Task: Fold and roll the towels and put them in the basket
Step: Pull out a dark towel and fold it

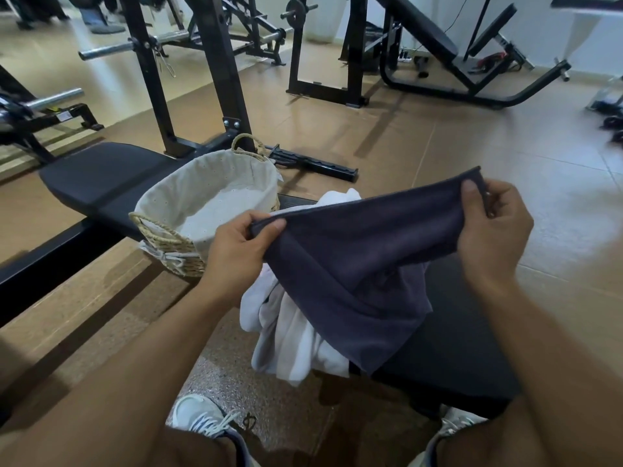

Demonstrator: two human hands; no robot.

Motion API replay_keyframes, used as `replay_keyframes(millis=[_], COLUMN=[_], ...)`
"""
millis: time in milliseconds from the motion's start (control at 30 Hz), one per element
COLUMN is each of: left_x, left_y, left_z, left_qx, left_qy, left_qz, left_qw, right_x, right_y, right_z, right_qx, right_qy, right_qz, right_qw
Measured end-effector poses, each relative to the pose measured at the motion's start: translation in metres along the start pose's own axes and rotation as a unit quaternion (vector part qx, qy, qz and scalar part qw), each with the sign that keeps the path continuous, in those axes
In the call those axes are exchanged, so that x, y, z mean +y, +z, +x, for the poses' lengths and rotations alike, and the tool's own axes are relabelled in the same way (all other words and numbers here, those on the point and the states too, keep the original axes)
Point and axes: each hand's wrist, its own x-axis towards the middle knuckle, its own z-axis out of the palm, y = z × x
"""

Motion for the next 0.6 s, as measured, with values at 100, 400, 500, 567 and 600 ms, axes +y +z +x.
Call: replay_keyframes(millis=[100, 400, 500, 567, 600], left_x=[0.009, -0.011, -0.026, -0.028, -0.025], left_y=[-0.007, -0.034, -0.033, -0.030, -0.025], left_z=[0.004, 0.022, 0.024, 0.025, 0.023], left_qx=[0.012, -0.004, -0.031, -0.021, -0.006], left_qy=[-0.046, -0.012, -0.045, -0.041, -0.033], left_qz=[-0.085, 0.127, 0.152, 0.160, 0.157], left_qw=[0.995, 0.992, 0.987, 0.986, 0.987], right_x=[-0.008, -0.010, -0.011, -0.013, -0.014], right_y=[-0.007, -0.009, -0.003, -0.002, -0.001], right_z=[-0.001, -0.011, -0.013, -0.017, -0.019], right_qx=[-0.042, -0.143, -0.163, -0.181, -0.193], right_qy=[0.009, 0.050, 0.034, 0.017, 0.009], right_qz=[0.003, 0.042, 0.034, 0.031, 0.026], right_qw=[0.999, 0.988, 0.985, 0.983, 0.981])
